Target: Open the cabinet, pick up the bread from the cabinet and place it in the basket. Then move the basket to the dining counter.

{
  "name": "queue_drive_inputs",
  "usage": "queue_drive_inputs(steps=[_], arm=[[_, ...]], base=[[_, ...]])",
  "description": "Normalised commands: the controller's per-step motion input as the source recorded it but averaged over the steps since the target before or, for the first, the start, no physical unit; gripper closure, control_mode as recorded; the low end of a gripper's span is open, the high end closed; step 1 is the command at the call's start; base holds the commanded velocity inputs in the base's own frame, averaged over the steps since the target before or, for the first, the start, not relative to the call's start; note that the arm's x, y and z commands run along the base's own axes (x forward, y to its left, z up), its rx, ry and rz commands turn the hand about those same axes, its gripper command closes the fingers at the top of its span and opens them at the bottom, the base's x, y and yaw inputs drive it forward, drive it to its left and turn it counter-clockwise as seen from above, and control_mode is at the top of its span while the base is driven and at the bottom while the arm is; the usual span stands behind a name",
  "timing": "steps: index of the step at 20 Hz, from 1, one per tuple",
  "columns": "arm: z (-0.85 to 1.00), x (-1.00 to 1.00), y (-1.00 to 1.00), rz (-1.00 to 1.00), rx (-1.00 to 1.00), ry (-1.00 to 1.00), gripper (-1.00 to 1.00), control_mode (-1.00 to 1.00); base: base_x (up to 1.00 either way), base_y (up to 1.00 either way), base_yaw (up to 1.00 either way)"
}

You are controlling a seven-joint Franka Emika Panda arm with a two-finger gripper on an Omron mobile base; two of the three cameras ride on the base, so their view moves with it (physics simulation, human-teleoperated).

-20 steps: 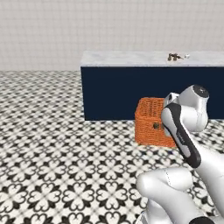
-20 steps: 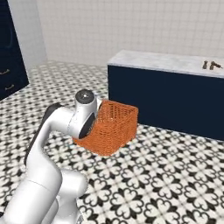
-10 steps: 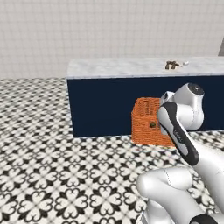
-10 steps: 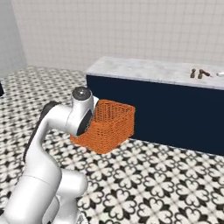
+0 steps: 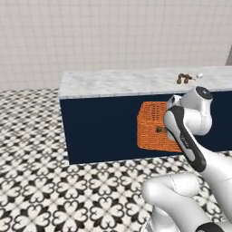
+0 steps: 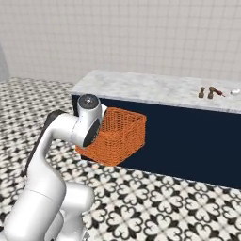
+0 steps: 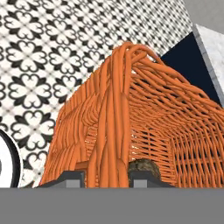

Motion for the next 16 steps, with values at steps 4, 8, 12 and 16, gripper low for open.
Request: queue_drive_inputs(steps=[4,8,12,16], arm=[[0.00,0.00,0.00,0.00,0.00,0.00,1.00,1.00],[0.00,0.00,0.00,0.00,0.00,0.00,1.00,1.00],[0.00,0.00,0.00,0.00,0.00,0.00,1.00,1.00],[0.00,0.00,0.00,0.00,0.00,0.00,1.00,1.00]], base=[[1.00,0.00,0.00],[1.00,0.01,0.00],[1.00,0.00,0.00],[1.00,0.00,0.00]])
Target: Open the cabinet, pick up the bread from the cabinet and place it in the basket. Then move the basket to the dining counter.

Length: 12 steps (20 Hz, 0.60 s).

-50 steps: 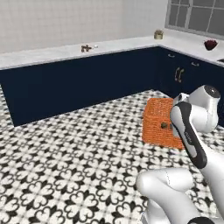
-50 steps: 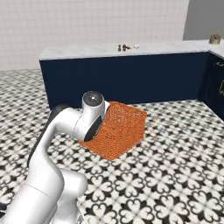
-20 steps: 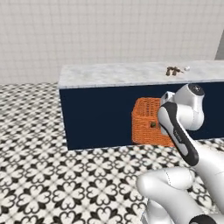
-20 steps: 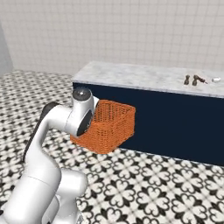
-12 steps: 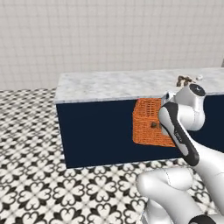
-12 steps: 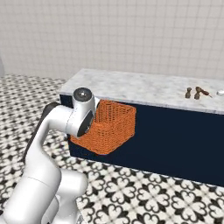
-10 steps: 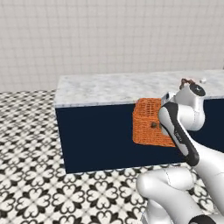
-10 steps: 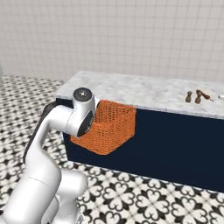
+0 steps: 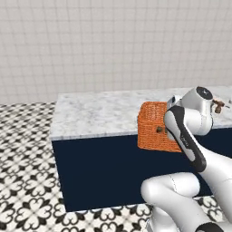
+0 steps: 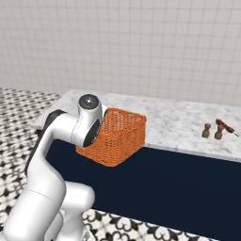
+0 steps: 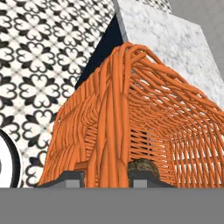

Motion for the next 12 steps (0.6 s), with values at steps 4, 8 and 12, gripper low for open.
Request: queue_drive_inputs(steps=[4,8,12], arm=[[0.00,0.00,0.00,0.00,0.00,0.00,1.00,1.00],[0.00,0.00,0.00,0.00,0.00,0.00,1.00,1.00],[0.00,0.00,0.00,0.00,0.00,0.00,1.00,1.00]], base=[[0.94,0.00,0.01],[0.67,-0.01,0.00],[0.67,-0.06,0.00]])
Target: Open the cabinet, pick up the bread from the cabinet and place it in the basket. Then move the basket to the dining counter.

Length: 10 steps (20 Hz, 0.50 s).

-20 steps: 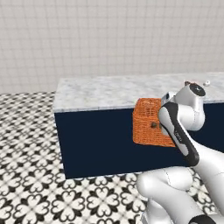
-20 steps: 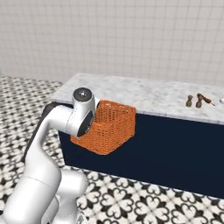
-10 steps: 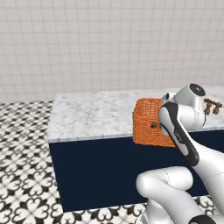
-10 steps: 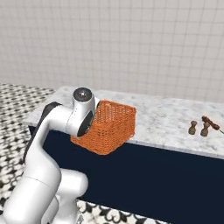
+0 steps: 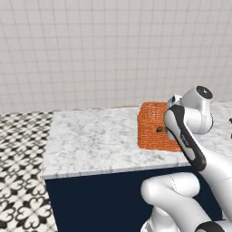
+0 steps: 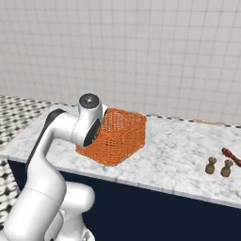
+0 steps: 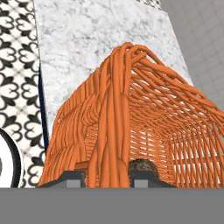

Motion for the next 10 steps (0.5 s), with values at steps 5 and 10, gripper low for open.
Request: queue_drive_inputs(steps=[5,10], arm=[[0.00,0.00,0.00,0.00,0.00,0.00,1.00,1.00],[0.00,0.00,0.00,0.00,0.00,0.00,1.00,1.00]], base=[[0.42,-0.04,-0.03],[0.19,0.00,-0.25]])
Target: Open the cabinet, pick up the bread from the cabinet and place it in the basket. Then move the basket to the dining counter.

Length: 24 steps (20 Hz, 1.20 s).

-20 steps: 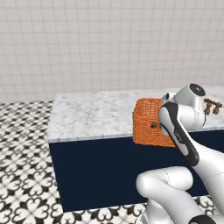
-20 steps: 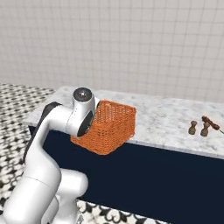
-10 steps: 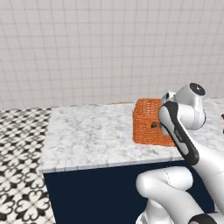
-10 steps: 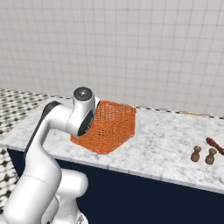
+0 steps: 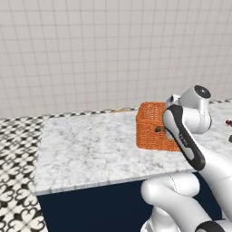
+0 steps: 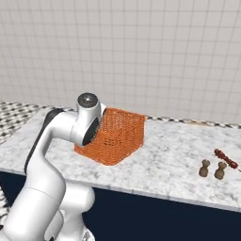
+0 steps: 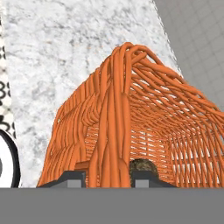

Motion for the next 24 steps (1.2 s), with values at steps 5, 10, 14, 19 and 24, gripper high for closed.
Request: queue_drive_inputs(steps=[5,10,14,19,24], arm=[[-0.03,0.12,0.00,-0.10,0.00,0.00,1.00,-1.00],[-0.41,0.89,-0.02,-0.17,0.03,0.00,1.00,-1.00],[-0.42,1.00,-0.16,-0.08,0.10,0.00,1.00,-1.00],[-0.08,1.00,-0.03,-0.01,0.09,0.00,1.00,-1.00],[0.00,0.87,0.00,0.00,0.01,0.12,1.00,-1.00]], base=[[0.07,0.00,-0.15],[0.00,0.00,0.00],[0.00,0.00,0.00],[0.00,0.00,0.00],[0.00,0.00,0.00]])
